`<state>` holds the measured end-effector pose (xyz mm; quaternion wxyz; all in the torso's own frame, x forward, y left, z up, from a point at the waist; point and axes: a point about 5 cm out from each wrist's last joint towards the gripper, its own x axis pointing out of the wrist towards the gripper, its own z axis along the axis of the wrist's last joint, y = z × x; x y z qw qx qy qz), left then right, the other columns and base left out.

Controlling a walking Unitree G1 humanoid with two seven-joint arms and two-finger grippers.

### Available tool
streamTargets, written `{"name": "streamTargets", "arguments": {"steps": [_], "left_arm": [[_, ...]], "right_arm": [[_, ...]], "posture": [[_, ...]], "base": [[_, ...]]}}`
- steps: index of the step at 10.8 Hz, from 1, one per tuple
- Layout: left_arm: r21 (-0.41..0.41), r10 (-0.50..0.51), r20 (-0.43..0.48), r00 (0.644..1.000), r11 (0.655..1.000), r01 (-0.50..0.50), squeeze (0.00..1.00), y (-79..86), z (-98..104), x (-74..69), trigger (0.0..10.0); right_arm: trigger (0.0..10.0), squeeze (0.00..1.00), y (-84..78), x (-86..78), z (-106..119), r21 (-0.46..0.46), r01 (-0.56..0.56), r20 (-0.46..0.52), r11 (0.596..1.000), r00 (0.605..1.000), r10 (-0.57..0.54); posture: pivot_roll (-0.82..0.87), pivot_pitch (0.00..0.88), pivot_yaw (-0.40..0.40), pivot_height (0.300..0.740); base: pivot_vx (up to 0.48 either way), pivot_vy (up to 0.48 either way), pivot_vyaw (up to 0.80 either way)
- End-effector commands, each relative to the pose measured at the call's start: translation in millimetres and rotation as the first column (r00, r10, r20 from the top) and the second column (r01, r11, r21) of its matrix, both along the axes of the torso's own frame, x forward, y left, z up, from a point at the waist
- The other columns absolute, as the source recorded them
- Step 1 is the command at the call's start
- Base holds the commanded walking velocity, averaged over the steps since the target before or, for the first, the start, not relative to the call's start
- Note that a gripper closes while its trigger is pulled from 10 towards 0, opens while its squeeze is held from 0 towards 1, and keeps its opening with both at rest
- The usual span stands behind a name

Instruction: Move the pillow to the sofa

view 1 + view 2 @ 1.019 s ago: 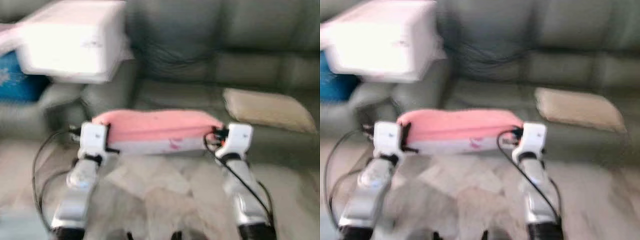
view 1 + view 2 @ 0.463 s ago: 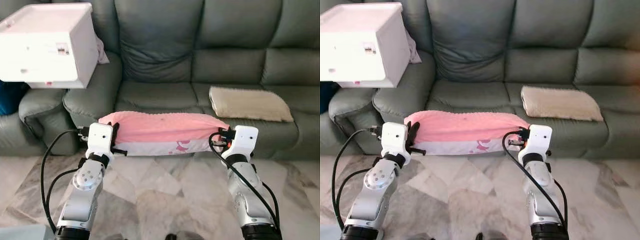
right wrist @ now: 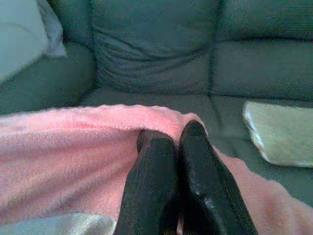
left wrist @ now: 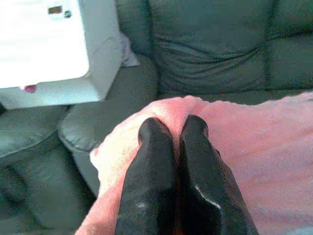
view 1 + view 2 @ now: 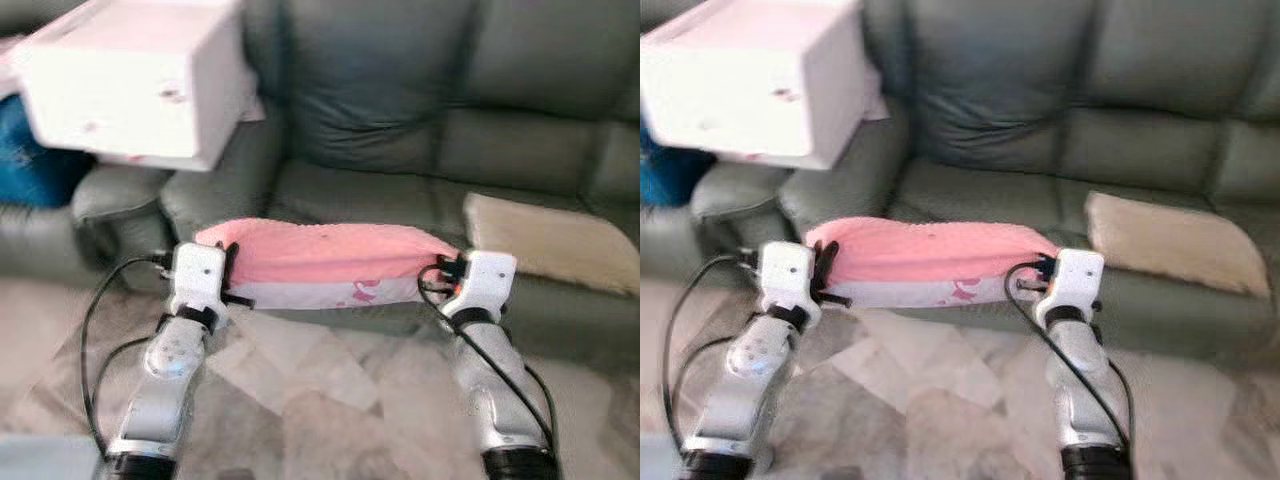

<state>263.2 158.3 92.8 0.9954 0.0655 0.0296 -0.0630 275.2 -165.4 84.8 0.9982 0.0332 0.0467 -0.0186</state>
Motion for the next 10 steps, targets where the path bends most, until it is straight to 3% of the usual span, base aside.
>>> {"name": "streamTargets", "arguments": {"steps": [1,10], "left_arm": [[-0.012,-0.014,0.033,0.999,1.0,0.015,0.0,-5.2,8.2,3.0,10.0],[-0.019,-0.019,0.019,1.0,1.0,0.02,0.0,-7.7,5.8,1.4,10.0]], "right_arm": [[10.0,0.0,-15.4,-2.3,6.5,-0.024,0.048,0.026,0.999,0.999,-0.048],[10.0,0.0,-16.6,-3.8,6.2,-0.029,0.048,0.017,0.998,0.999,-0.048]], "posture": [[0.0,0.0,-0.041,0.74],[-0.01,0.0,-0.045,0.74]], "base": [[0.442,0.0,0.0],[0.44,0.0,0.0]]}}
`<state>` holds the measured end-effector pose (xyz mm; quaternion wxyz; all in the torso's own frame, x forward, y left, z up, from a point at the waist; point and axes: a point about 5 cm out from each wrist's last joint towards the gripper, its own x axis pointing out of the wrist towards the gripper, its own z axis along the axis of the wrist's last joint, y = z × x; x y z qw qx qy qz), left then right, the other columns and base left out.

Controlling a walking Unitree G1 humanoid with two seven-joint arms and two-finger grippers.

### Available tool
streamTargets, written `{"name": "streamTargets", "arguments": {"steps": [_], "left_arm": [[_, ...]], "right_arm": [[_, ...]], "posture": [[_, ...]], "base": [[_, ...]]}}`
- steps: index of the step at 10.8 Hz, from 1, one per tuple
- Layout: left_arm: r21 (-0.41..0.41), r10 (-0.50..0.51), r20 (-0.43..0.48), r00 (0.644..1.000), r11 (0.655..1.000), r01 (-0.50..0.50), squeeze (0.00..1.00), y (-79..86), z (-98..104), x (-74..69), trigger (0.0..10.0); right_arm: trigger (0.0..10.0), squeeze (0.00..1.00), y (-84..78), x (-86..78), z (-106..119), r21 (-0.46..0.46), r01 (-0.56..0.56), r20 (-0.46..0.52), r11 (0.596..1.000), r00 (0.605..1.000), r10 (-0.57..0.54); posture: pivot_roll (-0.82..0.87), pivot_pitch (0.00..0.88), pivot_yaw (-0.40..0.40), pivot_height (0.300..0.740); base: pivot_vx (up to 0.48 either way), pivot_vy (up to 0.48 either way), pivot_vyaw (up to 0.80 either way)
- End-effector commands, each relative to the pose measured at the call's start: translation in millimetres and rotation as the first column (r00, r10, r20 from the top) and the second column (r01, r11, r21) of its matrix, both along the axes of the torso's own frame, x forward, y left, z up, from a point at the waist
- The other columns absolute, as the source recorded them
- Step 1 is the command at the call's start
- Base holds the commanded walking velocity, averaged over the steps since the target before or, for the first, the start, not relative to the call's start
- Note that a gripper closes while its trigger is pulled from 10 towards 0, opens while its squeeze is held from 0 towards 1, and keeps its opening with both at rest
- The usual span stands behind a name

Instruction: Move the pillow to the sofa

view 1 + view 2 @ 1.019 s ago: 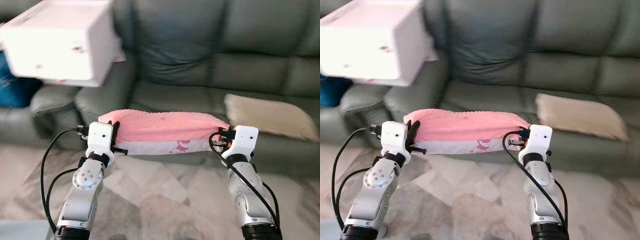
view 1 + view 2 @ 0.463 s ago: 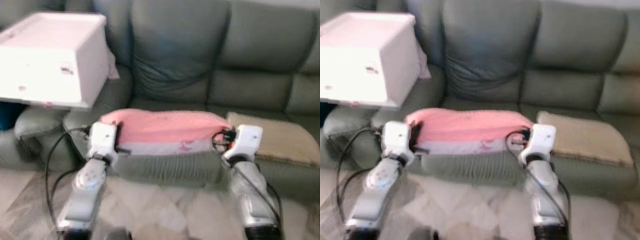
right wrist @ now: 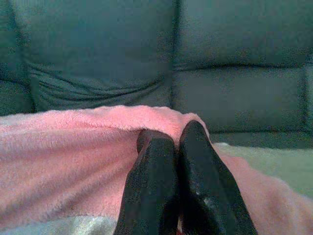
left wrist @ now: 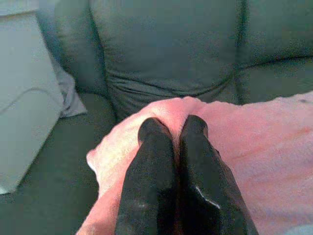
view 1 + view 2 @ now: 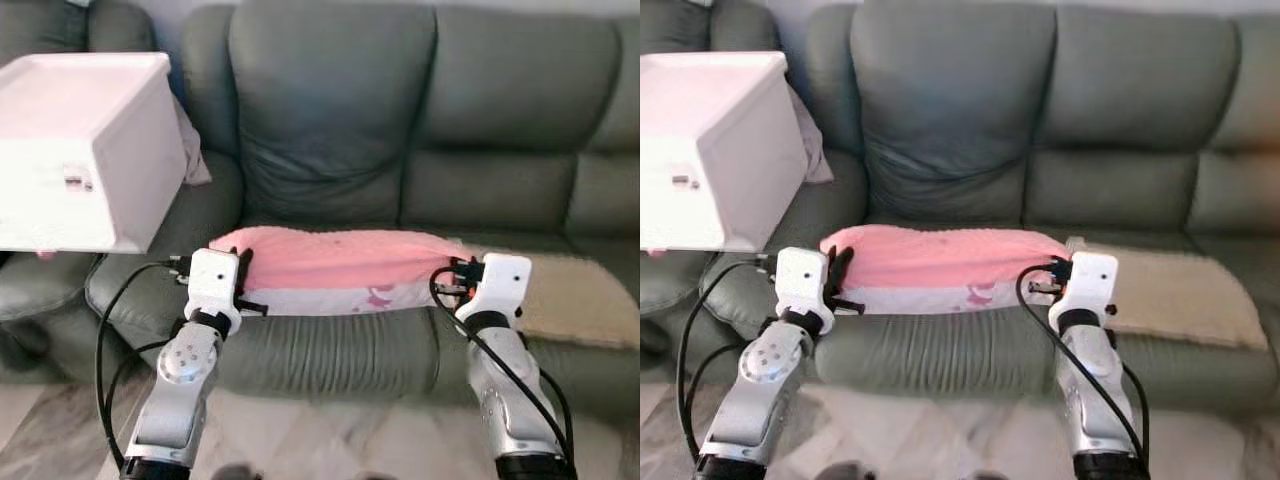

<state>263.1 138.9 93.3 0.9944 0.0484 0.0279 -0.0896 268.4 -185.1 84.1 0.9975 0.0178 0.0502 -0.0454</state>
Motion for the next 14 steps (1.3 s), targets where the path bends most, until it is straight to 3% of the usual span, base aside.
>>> {"name": "streamTargets", "arguments": {"steps": [1,9,12,14], "left_arm": [[0.016,0.033,0.02,0.999,0.999,-0.033,0.0,11.6,5.1,1.3,10.0],[0.042,0.023,0.002,1.0,0.999,-0.023,0.0,15.0,5.0,6.4,10.0],[0.042,0.038,0.017,0.999,0.998,-0.039,0.0,20.8,8.6,12.5,10.0],[0.041,0.04,0.013,0.999,0.998,-0.04,0.0,20.5,7.4,11.6,10.0]], "right_arm": [[10.0,0.0,3.3,2.8,6.6,0.003,-0.004,0.025,1.0,1.0,0.004],[10.0,0.0,4.3,2.3,6.7,0.01,0.0,0.024,1.0,1.0,-0.001],[10.0,0.0,3.7,2.8,6.3,0.011,0.003,0.023,1.0,1.0,-0.003],[10.0,0.0,4.0,2.7,6.4,0.012,0.003,0.023,1.0,1.0,-0.003]], "posture": [[-0.01,0.0,-0.045,0.74],[-0.01,0.0,-0.04,0.74],[-0.01,0.0,-0.039,0.74],[-0.01,0.0,-0.039,0.74]], "base": [[0.412,0.0,-0.52],[0.048,0.0,0.0],[0.0,0.0,-0.7],[0.0,0.0,0.0]]}}
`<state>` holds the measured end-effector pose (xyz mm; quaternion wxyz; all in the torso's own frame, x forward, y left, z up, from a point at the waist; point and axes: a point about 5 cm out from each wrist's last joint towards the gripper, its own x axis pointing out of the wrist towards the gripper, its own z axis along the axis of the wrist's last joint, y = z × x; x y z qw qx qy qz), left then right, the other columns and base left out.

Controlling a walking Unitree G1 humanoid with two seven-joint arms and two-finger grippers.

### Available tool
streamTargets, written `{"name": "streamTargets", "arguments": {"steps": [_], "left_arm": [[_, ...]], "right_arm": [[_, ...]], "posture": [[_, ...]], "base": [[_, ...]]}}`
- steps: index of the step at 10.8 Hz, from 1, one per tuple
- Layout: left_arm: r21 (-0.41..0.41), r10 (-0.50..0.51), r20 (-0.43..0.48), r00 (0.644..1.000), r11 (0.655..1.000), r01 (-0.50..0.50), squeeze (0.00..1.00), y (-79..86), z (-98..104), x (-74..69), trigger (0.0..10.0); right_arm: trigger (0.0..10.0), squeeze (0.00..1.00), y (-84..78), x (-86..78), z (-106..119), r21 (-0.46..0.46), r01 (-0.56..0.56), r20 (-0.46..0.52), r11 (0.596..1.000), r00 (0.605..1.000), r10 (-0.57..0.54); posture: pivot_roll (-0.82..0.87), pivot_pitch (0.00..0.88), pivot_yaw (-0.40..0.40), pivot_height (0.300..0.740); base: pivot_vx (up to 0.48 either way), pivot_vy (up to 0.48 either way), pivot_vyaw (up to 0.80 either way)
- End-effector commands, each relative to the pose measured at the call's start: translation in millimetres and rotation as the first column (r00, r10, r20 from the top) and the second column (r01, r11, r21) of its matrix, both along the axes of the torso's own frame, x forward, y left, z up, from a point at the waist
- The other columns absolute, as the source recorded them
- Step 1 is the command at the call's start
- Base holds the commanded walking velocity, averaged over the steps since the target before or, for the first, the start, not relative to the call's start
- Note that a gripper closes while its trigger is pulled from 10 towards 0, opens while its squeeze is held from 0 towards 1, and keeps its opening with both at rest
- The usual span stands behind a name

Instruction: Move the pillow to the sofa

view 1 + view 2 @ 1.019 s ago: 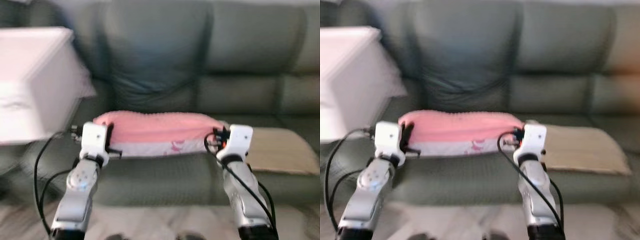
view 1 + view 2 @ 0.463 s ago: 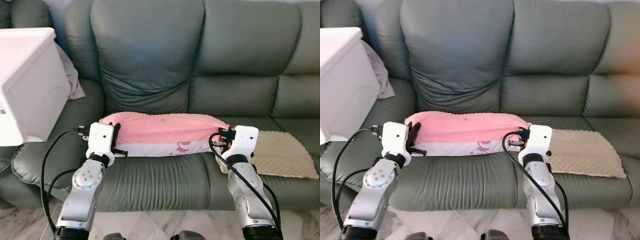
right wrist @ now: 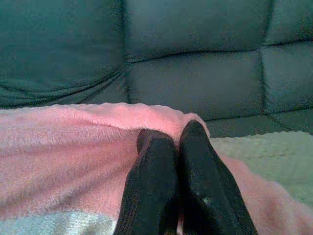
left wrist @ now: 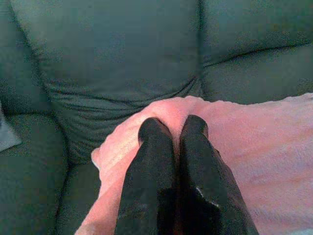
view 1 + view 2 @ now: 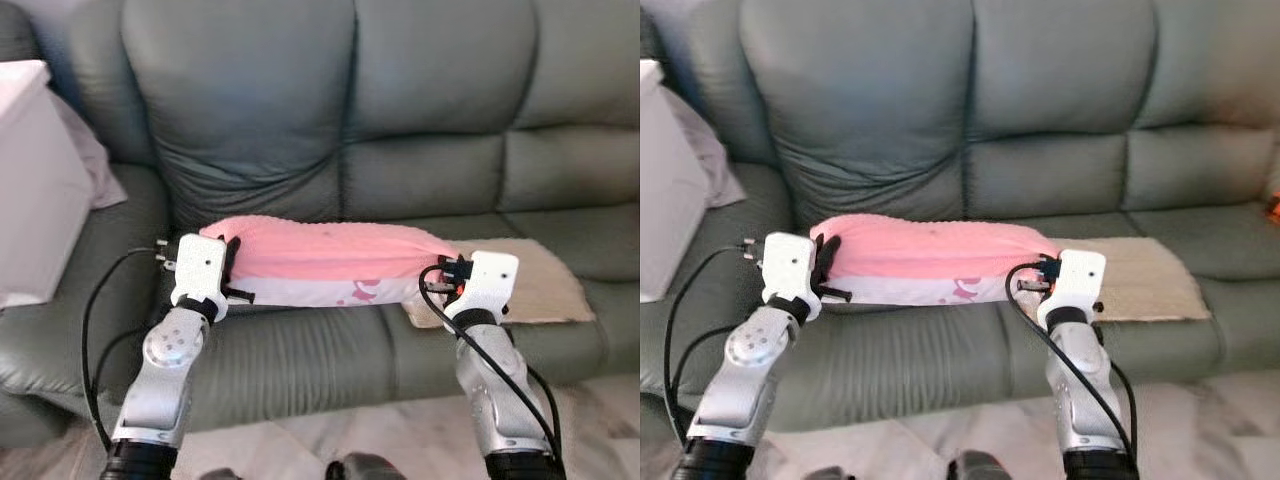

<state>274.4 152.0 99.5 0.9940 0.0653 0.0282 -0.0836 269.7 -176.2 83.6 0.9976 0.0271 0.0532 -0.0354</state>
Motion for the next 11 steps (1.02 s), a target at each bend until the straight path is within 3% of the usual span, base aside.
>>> {"name": "streamTargets", "arguments": {"steps": [1,3,11], "left_arm": [[0.007,0.029,0.009,1.0,1.0,-0.029,0.0,7.5,0.9,0.0,10.0],[0.011,0.029,0.008,1.0,1.0,-0.029,0.0,7.8,0.9,0.4,10.0],[0.011,0.021,0.003,1.0,1.0,-0.021,0.0,6.8,0.1,-0.3,10.0]], "right_arm": [[10.0,0.0,-4.5,1.5,6.9,-0.007,0.022,0.028,1.0,0.999,-0.022],[10.0,0.0,-4.0,1.8,6.7,-0.007,0.019,0.027,1.0,0.999,-0.019],[10.0,0.0,-3.6,1.5,5.8,-0.002,0.021,0.022,1.0,1.0,-0.021]], "posture": [[-0.01,0.0,-0.039,0.74],[-0.01,0.0,-0.039,0.74],[-0.01,0.0,-0.036,0.74]], "base": [[0.0,0.0,0.0],[0.0,0.0,0.0],[0.252,0.0,0.0]]}}
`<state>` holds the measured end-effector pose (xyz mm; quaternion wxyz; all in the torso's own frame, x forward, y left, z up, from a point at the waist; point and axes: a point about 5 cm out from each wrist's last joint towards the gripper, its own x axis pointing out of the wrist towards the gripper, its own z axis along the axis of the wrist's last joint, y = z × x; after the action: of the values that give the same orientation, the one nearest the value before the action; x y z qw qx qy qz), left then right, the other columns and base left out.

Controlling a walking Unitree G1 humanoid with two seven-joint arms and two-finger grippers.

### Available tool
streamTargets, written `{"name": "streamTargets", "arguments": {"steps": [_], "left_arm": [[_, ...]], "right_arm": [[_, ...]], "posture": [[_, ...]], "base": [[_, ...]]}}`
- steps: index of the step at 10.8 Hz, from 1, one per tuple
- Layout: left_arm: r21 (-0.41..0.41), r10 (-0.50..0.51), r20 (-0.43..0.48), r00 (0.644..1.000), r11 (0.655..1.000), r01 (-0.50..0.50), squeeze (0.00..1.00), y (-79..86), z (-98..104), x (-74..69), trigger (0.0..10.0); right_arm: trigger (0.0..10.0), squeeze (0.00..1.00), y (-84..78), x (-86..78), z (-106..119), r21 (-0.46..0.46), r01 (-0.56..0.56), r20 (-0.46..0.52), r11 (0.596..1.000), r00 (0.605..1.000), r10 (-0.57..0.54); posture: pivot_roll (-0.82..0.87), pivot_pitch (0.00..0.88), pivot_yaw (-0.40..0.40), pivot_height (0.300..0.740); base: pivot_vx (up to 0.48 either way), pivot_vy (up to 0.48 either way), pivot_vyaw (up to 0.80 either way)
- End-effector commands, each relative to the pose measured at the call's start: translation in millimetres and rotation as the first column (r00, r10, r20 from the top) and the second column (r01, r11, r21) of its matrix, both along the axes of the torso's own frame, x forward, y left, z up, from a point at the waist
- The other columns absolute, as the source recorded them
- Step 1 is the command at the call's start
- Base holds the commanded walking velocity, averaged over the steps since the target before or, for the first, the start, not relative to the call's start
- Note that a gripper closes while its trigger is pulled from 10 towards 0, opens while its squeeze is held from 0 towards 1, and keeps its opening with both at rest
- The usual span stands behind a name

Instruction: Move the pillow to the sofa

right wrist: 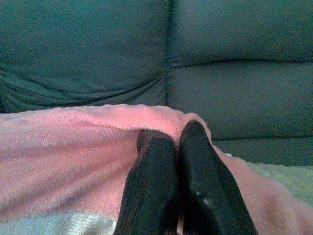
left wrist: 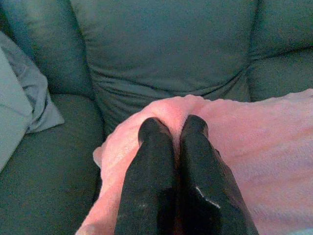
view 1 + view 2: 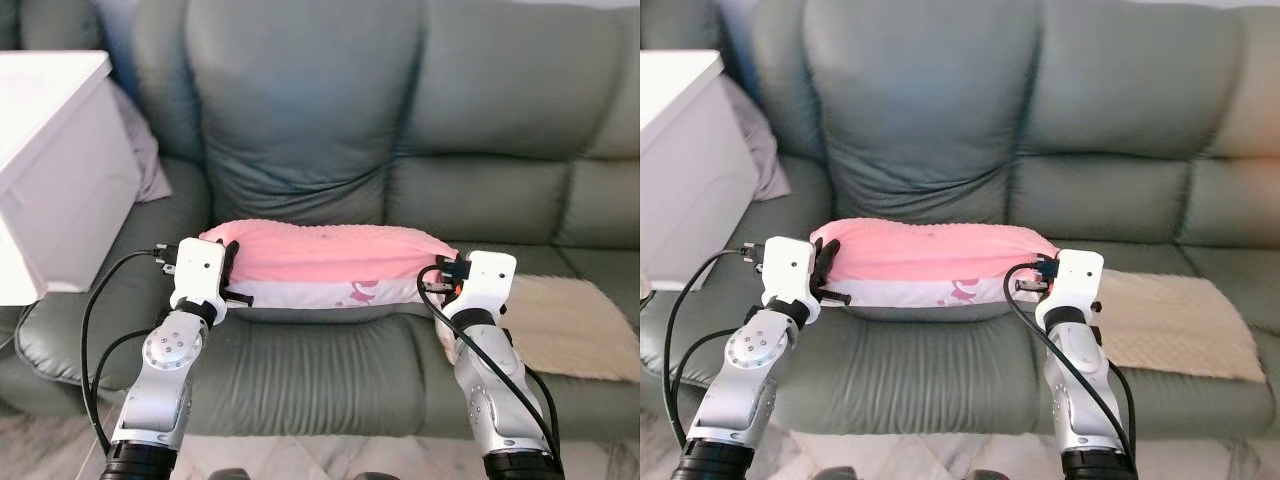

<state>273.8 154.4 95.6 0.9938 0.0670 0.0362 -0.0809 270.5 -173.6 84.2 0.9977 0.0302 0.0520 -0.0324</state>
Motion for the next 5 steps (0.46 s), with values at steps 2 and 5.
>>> {"name": "streamTargets", "arguments": {"steps": [2,5], "left_arm": [[0.007,0.018,0.01,1.0,1.0,-0.018,0.0,4.0,2.7,0.5,10.0],[0.009,0.015,0.002,1.0,1.0,-0.015,0.0,2.7,2.4,0.7,10.0]], "right_arm": [[10.0,0.0,-6.6,0.6,5.0,-0.009,0.027,0.016,1.0,1.0,-0.027],[10.0,0.0,-6.4,1.5,4.2,-0.015,0.03,0.009,0.999,1.0,-0.029]], "posture": [[-0.01,0.0,-0.037,0.74],[-0.01,0.0,-0.035,0.74]], "base": [[0.0,0.0,0.0],[0.0,0.0,0.0]]}}
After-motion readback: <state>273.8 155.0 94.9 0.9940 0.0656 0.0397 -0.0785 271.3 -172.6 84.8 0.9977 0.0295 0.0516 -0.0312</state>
